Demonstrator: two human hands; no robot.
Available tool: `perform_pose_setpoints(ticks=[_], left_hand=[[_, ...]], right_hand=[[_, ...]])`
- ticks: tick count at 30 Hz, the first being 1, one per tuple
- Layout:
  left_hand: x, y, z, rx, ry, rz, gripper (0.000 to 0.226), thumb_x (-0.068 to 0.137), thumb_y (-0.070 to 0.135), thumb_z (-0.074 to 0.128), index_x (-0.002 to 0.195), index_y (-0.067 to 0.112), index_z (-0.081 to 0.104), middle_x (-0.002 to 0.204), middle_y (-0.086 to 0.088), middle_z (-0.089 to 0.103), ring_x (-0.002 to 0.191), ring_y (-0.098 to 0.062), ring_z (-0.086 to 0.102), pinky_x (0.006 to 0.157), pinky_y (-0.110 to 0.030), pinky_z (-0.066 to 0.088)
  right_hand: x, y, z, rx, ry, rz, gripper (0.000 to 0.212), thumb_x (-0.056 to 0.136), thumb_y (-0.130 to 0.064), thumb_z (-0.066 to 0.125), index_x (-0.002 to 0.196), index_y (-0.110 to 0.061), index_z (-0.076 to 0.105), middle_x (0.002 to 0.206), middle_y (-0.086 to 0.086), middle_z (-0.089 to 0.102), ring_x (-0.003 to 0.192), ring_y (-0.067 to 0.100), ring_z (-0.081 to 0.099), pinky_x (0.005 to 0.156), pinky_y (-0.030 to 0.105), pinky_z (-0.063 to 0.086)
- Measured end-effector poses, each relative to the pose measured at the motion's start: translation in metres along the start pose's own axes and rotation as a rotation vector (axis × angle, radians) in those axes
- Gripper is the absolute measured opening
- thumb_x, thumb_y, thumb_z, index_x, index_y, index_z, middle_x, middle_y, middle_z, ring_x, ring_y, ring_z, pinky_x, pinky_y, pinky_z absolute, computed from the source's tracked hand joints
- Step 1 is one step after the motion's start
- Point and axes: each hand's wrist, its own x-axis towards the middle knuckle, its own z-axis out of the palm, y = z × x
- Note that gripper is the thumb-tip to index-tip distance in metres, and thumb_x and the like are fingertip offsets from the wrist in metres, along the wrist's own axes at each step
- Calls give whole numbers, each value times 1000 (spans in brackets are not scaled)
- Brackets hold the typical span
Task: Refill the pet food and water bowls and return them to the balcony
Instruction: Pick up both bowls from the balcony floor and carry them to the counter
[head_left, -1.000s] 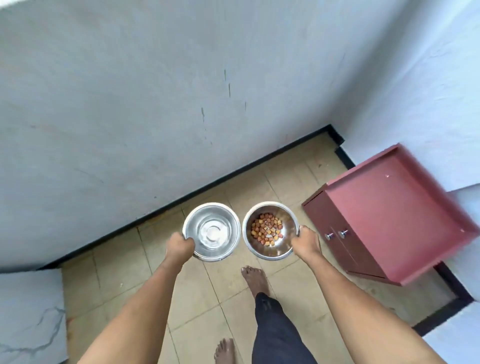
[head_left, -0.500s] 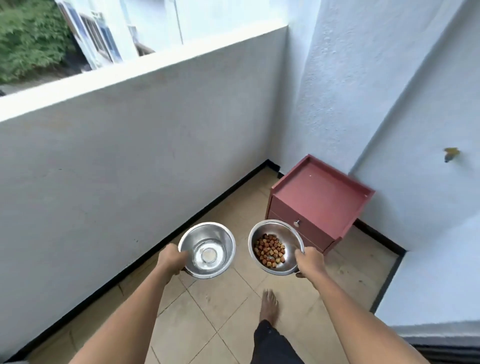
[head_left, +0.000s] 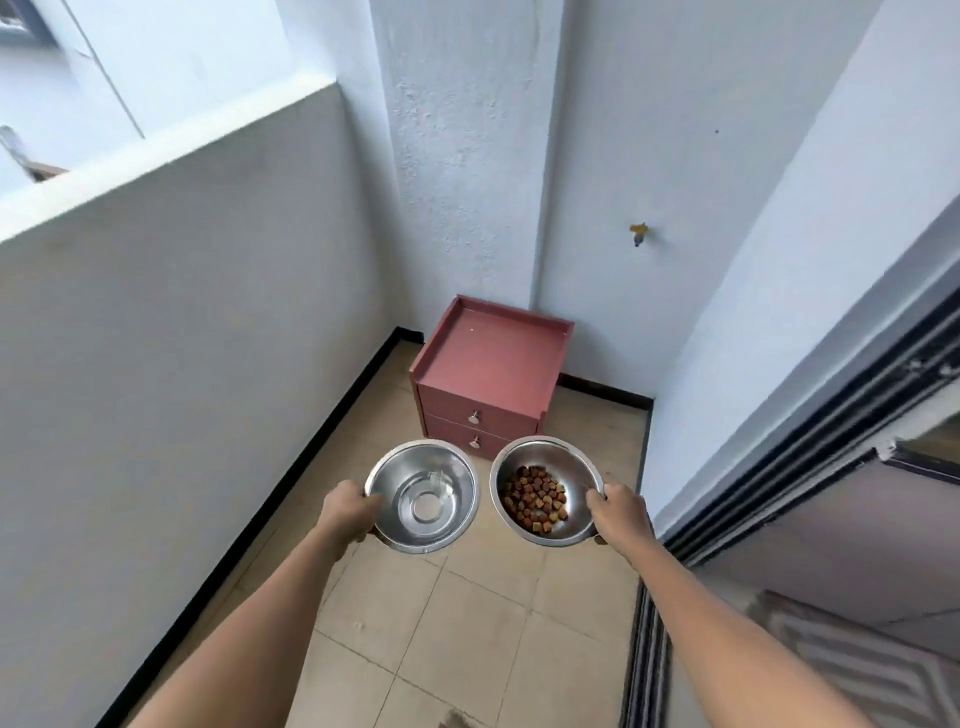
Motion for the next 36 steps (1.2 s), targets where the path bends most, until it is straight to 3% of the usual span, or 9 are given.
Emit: perform_pose_setpoints(ticks=[5, 10, 15, 20, 24, 26, 29, 34, 36], left_hand=[[-16, 40, 37, 60, -55, 80, 16, 77, 8, 49, 68, 1, 59, 60, -13, 60, 46, -24, 50, 45, -25, 41], [-47, 78, 87, 106, -117, 150, 17, 80, 5, 49, 66, 2, 59, 59, -12, 59, 45, -22, 48, 44, -24, 40], [-66, 112, 131, 147, -215, 234, 17, 84, 4, 48, 68, 5, 55, 60, -13, 55, 43, -19, 44, 46, -24, 34], [-71, 155, 169, 205, -312, 347, 21, 86, 3, 50, 66, 5, 58, 59, -12, 56, 42, -16, 42, 38, -20, 31], [-66, 195, 201, 266, -355, 416, 21, 84, 6, 50, 69, 1, 65, 60, -13, 65, 45, -21, 49, 42, -25, 39], [-67, 215, 220, 287, -389, 445, 23, 83, 5, 49, 77, -7, 68, 60, -14, 64, 44, -21, 50, 42, -24, 39], [-76, 243, 247, 343, -441, 510, 28, 80, 8, 48, 79, -10, 69, 56, -13, 64, 44, -22, 51, 46, -26, 42], [-108, 296, 294, 400, -477, 628, 24, 85, 8, 49, 67, 1, 63, 53, -9, 60, 43, -23, 51, 49, -26, 43], [-124, 316, 317, 411, -502, 662, 23, 85, 8, 48, 66, 3, 60, 54, -9, 59, 43, -23, 50, 48, -25, 42]], right_hand=[[-3, 59, -34, 114, 17, 85, 31, 93, -21, 52, 66, -8, 58, 64, 11, 67, 55, 32, 74, 62, 52, 65], [-29, 102, -80, 91, 124, 129, 35, 99, -19, 52, 65, -12, 54, 58, 2, 59, 51, 17, 57, 49, 25, 40], [-17, 188, -96, 194, 168, 226, 34, 85, -38, 48, 72, -11, 64, 74, 13, 73, 70, 34, 74, 68, 51, 65], [-57, 201, -136, 201, 299, 311, 32, 99, -24, 53, 71, -13, 62, 65, 9, 72, 55, 29, 75, 59, 49, 65], [-76, 216, -156, 194, 415, 387, 38, 102, -20, 53, 64, -16, 54, 56, 1, 60, 50, 15, 57, 49, 26, 42], [-79, 233, -165, 228, 460, 447, 36, 102, -22, 54, 67, -12, 57, 67, 10, 67, 59, 24, 60, 54, 32, 38], [-88, 258, -177, 280, 507, 500, 30, 101, -25, 54, 79, -9, 66, 90, 22, 73, 84, 34, 70, 65, 36, 48], [-101, 308, -209, 367, 585, 558, 33, 102, -24, 53, 72, -10, 61, 67, 8, 69, 54, 23, 70, 54, 35, 59], [-103, 332, -225, 393, 605, 570, 33, 103, -25, 52, 76, -11, 64, 65, 8, 71, 56, 25, 74, 61, 47, 66]])
